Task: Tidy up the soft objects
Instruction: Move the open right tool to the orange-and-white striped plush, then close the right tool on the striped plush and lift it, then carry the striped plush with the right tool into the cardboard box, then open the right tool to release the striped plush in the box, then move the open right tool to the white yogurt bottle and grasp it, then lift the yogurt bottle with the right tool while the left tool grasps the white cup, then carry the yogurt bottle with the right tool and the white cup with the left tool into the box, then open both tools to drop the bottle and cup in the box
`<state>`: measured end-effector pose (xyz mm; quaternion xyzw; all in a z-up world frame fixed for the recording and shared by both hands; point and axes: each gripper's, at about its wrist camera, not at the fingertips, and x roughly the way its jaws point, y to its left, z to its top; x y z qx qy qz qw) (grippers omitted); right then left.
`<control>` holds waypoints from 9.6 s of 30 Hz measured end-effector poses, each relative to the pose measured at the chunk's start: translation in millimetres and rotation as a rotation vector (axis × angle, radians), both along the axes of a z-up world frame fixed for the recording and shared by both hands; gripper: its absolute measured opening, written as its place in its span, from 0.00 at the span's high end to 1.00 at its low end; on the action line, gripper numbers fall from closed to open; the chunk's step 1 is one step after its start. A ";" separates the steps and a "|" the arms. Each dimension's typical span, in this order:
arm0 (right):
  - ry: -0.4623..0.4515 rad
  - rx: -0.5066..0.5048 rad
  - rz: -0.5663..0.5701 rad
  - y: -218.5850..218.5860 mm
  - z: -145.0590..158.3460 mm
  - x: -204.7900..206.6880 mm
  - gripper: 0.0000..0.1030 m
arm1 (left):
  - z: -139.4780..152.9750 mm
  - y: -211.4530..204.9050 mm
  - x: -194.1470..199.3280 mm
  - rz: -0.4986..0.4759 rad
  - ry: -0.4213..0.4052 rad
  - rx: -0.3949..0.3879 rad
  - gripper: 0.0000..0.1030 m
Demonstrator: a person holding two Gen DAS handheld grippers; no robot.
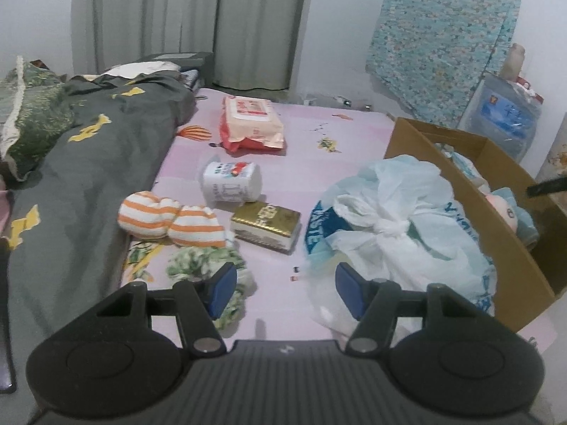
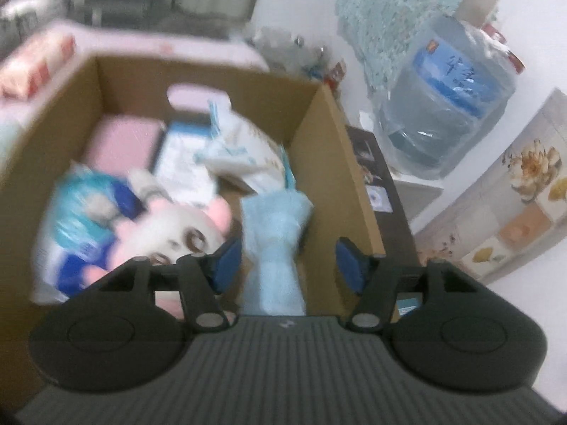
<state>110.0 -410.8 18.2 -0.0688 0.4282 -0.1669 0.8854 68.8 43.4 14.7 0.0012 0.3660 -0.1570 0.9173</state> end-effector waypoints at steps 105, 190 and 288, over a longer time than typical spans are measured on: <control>0.218 1.005 0.232 -5.1 -52.0 -19.1 0.61 | 47.7 -206.6 10.7 -0.452 0.035 -0.024 0.40; 0.523 1.038 0.515 375.5 -95.3 234.0 0.34 | -28.7 51.4 66.7 0.202 0.022 0.073 0.40; 0.142 1.127 -0.046 -67.1 -68.2 -5.8 0.39 | 32.9 -172.0 -11.6 -0.394 -0.003 -0.042 0.43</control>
